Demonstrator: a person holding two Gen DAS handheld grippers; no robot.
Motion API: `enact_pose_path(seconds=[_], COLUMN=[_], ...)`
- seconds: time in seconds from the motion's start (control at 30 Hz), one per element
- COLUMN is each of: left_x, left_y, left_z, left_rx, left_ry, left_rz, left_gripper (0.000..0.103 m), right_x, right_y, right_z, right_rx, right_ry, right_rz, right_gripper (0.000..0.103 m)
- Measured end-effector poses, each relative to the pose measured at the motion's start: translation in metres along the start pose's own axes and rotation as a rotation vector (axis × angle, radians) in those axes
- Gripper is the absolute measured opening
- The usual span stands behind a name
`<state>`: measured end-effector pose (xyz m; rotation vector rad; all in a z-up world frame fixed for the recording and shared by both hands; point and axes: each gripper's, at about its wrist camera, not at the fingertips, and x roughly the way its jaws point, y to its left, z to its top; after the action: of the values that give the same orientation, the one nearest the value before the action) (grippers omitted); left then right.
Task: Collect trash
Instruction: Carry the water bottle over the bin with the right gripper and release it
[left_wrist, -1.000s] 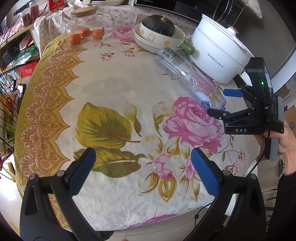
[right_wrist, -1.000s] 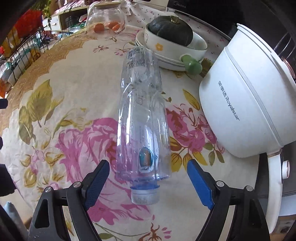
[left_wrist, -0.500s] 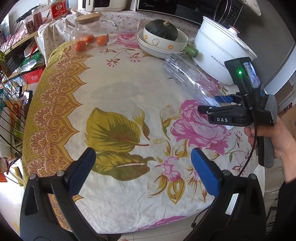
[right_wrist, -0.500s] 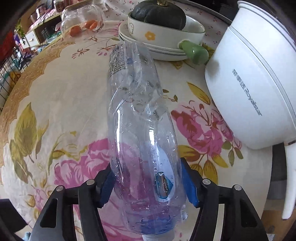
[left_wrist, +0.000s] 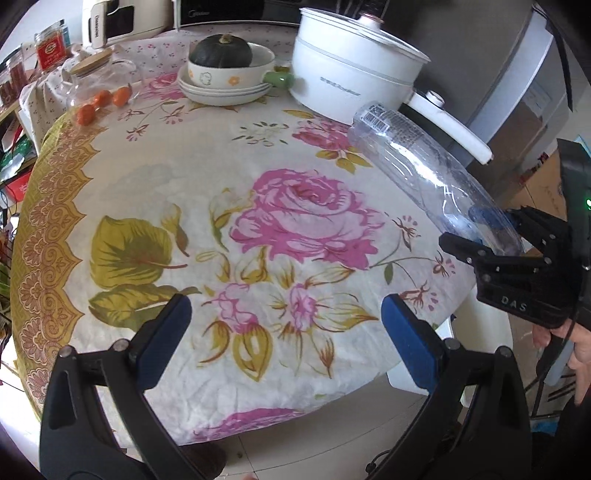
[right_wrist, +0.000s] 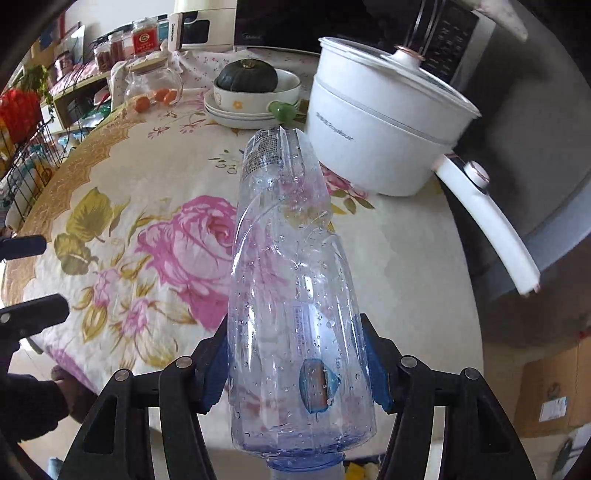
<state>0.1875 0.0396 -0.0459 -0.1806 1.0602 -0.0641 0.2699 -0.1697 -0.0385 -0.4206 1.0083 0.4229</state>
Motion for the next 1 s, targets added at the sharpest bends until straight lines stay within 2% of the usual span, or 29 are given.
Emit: enact_pose_path(seconds=[0.23,0.5,0.67,0.77,1.0], left_x=[0.006,0.014,0.017,0.017,0.012], left_y=[-0.042,-0.085,-0.114,-0.133,-0.164], left_z=[-0.015,-0.035,-0.055,-0.070,-0.096], left_rx=[0.126,0.229,0.303,0.361,0.458], left_ry=[0.016,0.042,0.050,0.059,0.056], left_rz=[-0.006,-0.061,-0.088,-0.097,-0.111], left_gripper=[0.102,0.102,0.102,0.102,0.102], right_x=[-0.052,-0.084,-0.088,-0.087,-0.066], right_y=[-0.041,-0.078,-0.097,-0.104,-0.110], right_z=[-0.081,-0.149,-0.194,-0.224,-0.252], right_rx=[0.098,0.198,0.291,0.355,0.419], right_ry=[-0.023,0.028,0.138,0.229,0.399], right_rz=[-0.040,-0.088,-0.090,-0.041,-0.014], right_gripper=[0.063,0.064,0.064,0.064,0.064])
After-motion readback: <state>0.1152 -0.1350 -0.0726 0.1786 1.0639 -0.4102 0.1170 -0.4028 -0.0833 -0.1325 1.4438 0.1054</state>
